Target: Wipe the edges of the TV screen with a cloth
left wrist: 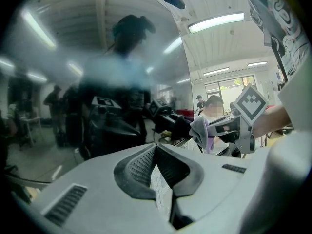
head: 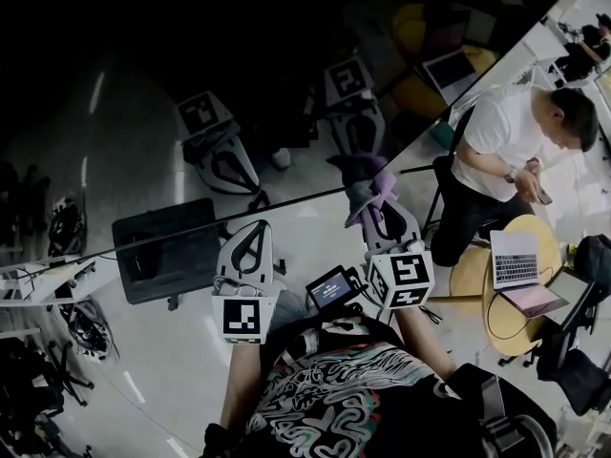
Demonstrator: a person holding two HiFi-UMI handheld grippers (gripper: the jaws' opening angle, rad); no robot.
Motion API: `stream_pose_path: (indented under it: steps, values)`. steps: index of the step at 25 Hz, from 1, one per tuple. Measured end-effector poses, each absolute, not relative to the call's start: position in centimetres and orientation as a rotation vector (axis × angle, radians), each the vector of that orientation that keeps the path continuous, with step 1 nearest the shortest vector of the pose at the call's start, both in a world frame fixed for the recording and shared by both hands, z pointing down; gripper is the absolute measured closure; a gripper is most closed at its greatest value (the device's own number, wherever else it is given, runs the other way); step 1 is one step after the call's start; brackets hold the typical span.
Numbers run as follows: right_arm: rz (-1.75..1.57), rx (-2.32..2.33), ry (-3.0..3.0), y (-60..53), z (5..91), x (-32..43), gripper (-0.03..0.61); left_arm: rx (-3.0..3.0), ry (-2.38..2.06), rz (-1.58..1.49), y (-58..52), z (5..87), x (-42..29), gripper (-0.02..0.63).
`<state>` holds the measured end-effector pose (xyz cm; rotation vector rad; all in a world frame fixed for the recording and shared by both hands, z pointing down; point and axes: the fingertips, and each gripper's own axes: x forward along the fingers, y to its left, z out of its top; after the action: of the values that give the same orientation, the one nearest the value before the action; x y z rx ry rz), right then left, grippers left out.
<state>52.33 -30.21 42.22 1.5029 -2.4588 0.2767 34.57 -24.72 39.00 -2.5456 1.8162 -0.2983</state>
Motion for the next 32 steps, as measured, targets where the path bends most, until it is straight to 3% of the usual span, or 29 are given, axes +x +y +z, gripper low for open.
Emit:
stream_pose_path:
  steps: [32]
  values:
    - [0.327,1.401,-2.52,-30.3,42.0,50.8,0.468,-2.519,1.862,-0.371,-24.7,39.0,34.3,0.595]
